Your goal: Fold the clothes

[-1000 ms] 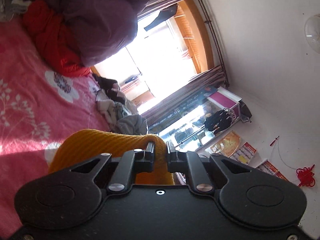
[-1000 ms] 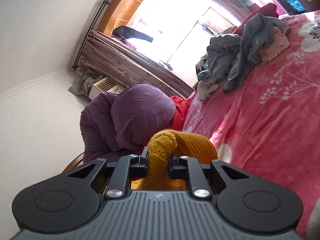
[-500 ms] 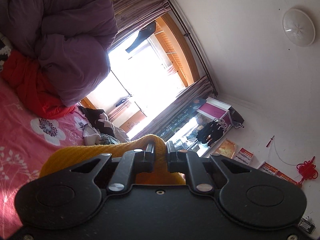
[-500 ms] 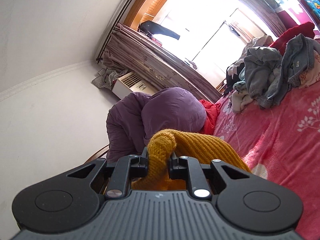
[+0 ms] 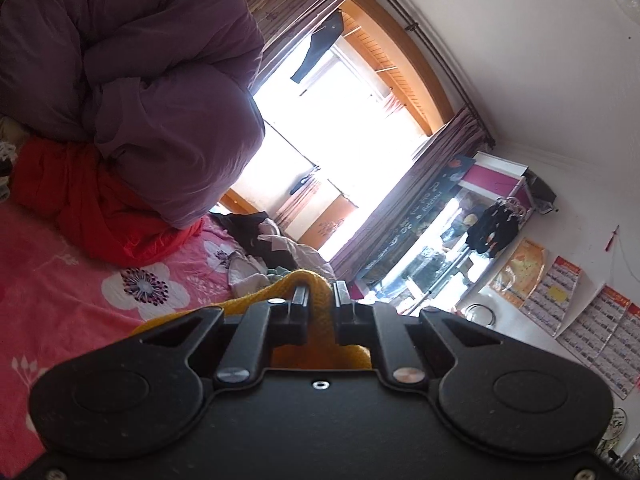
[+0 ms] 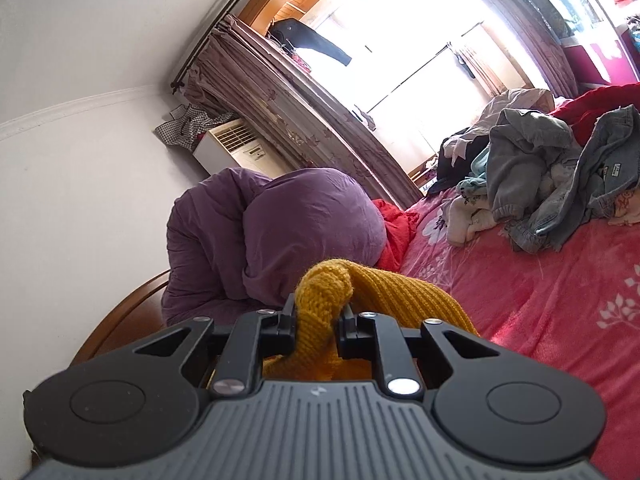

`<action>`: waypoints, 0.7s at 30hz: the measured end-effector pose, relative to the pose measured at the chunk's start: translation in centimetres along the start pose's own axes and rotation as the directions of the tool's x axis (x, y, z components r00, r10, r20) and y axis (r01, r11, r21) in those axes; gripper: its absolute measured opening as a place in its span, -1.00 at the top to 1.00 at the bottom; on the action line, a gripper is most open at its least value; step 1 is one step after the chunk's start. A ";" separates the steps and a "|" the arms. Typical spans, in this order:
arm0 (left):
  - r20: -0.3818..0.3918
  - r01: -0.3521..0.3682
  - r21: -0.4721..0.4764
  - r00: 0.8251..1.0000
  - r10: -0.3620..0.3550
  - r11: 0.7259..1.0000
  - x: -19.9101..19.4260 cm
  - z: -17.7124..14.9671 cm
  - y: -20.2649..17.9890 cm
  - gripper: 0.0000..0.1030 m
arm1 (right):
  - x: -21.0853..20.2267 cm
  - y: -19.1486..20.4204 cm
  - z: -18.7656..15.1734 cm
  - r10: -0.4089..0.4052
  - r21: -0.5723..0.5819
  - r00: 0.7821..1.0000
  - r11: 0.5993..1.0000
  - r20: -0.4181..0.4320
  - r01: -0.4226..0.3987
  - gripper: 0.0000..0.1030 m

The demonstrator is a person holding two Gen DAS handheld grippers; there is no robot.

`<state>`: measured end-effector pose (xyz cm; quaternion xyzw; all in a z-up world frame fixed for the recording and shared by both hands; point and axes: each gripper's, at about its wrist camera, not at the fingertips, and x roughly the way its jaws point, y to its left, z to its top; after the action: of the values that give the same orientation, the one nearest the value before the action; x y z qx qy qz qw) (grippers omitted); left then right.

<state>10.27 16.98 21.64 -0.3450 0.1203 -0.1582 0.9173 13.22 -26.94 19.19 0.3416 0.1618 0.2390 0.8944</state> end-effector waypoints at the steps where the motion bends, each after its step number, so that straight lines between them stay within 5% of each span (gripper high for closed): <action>1: -0.004 -0.009 0.004 1.000 0.009 1.000 1.1 0.6 0.2 0.83 | 1.0 -0.2 0.4 -0.010 -0.005 1.000 1.000 -0.001 0.010 0.63; 11: 0.034 -0.009 0.068 0.999 0.007 0.998 7.4 5.5 0.5 0.83 | 6.4 -2.3 1.3 -0.069 -0.059 0.997 0.996 0.018 0.070 0.63; 18: -0.070 -0.087 0.040 0.994 0.089 0.995 6.7 -0.6 5.9 0.83 | 9.3 -3.9 1.2 -0.104 -0.094 0.994 0.990 0.032 0.107 0.63; 21: -0.110 -0.117 -0.003 0.987 0.116 0.993 4.6 -4.6 8.4 0.83 | 8.5 -6.2 -3.1 -0.138 -0.071 0.990 0.988 -0.043 0.135 0.63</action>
<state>14.73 18.52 12.18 -0.3325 0.1913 -0.1226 0.9153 20.86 -24.82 11.65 0.2933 0.1981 0.1909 0.9156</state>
